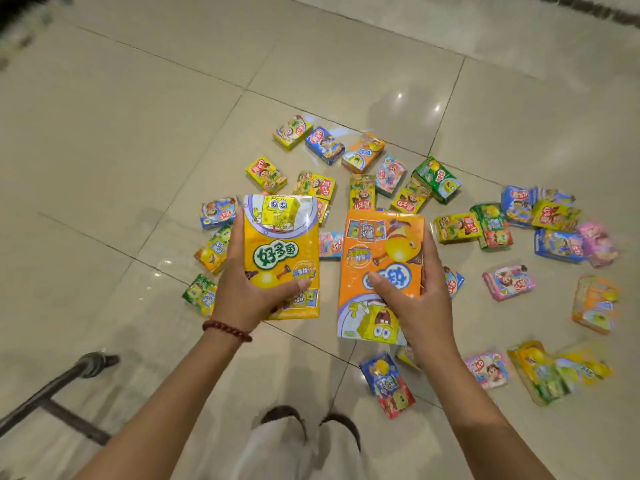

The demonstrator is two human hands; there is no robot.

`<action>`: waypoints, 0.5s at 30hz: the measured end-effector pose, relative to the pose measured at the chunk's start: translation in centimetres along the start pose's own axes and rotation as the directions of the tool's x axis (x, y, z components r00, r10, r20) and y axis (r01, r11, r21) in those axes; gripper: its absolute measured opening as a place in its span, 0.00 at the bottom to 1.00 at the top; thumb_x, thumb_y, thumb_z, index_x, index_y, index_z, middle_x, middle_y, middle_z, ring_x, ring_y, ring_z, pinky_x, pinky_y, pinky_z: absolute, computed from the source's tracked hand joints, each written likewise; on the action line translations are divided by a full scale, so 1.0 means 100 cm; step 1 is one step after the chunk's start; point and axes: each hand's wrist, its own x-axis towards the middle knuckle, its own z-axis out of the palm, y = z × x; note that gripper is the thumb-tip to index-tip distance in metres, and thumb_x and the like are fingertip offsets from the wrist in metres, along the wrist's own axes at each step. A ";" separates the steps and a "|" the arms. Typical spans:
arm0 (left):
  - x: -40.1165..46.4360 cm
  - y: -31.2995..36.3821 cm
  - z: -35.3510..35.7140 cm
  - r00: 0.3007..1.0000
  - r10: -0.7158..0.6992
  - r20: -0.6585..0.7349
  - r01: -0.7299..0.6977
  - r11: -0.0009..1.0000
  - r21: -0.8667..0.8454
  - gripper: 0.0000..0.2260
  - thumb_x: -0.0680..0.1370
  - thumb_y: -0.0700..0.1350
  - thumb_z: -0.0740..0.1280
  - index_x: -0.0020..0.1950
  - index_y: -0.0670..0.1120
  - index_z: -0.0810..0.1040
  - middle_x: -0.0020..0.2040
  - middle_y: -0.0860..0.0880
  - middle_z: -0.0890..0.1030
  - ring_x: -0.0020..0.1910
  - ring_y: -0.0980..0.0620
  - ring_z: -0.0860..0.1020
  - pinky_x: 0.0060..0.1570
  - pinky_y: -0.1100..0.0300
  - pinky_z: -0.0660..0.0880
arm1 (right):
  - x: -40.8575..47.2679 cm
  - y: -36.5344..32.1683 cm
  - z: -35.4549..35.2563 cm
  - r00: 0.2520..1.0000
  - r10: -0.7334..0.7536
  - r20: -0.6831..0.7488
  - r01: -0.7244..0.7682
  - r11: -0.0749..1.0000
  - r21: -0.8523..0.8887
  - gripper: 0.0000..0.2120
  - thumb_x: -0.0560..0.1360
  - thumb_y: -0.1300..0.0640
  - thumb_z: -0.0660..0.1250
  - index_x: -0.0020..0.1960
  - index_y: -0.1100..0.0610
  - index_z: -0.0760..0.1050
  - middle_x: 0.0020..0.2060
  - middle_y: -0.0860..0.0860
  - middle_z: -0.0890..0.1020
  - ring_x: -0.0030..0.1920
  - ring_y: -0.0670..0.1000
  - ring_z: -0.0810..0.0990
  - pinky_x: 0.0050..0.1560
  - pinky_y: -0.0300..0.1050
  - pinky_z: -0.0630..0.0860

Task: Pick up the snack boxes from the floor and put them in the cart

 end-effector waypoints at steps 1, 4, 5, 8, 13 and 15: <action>-0.005 0.018 -0.008 1.000 0.002 -0.008 -0.002 1.000 -0.022 0.57 0.53 0.55 0.81 0.75 0.63 0.53 0.71 0.53 0.69 0.65 0.52 0.74 0.59 0.44 0.75 | -0.004 -0.019 -0.001 1.000 -0.017 0.017 0.016 1.000 0.007 0.46 0.63 0.52 0.79 0.74 0.38 0.59 0.69 0.40 0.71 0.63 0.40 0.75 0.63 0.51 0.75; -0.025 0.068 -0.030 0.999 0.012 -0.042 -0.016 0.995 -0.102 0.56 0.53 0.50 0.81 0.75 0.60 0.54 0.70 0.55 0.70 0.64 0.53 0.75 0.59 0.46 0.76 | -0.016 -0.070 0.000 0.994 -0.085 0.071 0.084 0.996 0.026 0.43 0.66 0.57 0.78 0.69 0.32 0.59 0.61 0.26 0.72 0.58 0.34 0.76 0.58 0.38 0.75; -0.034 0.082 -0.037 0.999 0.016 -0.051 -0.022 0.993 -0.119 0.56 0.53 0.49 0.81 0.76 0.58 0.54 0.70 0.54 0.70 0.63 0.53 0.75 0.58 0.47 0.76 | -0.023 -0.086 0.000 0.991 -0.101 0.090 0.099 0.995 0.026 0.42 0.66 0.57 0.78 0.68 0.32 0.58 0.60 0.25 0.71 0.59 0.34 0.75 0.59 0.38 0.74; -0.064 0.125 -0.057 0.994 0.019 -0.107 -0.038 0.982 -0.183 0.55 0.54 0.41 0.81 0.74 0.59 0.55 0.67 0.57 0.72 0.59 0.58 0.77 0.52 0.59 0.78 | -0.045 -0.136 0.001 0.980 -0.144 0.140 0.141 0.990 0.033 0.43 0.65 0.52 0.76 0.71 0.32 0.57 0.67 0.34 0.70 0.63 0.39 0.74 0.64 0.49 0.74; -0.114 0.201 -0.104 0.967 0.039 -0.250 -0.094 0.973 -0.209 0.53 0.54 0.41 0.79 0.71 0.63 0.55 0.63 0.63 0.73 0.56 0.64 0.77 0.49 0.67 0.76 | -0.075 -0.225 0.008 0.948 -0.240 0.210 0.230 0.971 0.071 0.44 0.66 0.60 0.78 0.69 0.32 0.58 0.68 0.37 0.70 0.65 0.43 0.74 0.66 0.53 0.72; -0.132 0.226 -0.132 0.947 0.057 -0.315 -0.127 0.970 -0.205 0.55 0.52 0.46 0.81 0.72 0.63 0.55 0.64 0.62 0.74 0.58 0.60 0.77 0.53 0.62 0.77 | -0.084 -0.259 0.020 0.920 -0.282 0.271 0.269 0.959 0.086 0.45 0.66 0.58 0.78 0.72 0.34 0.59 0.68 0.40 0.71 0.65 0.44 0.75 0.66 0.54 0.72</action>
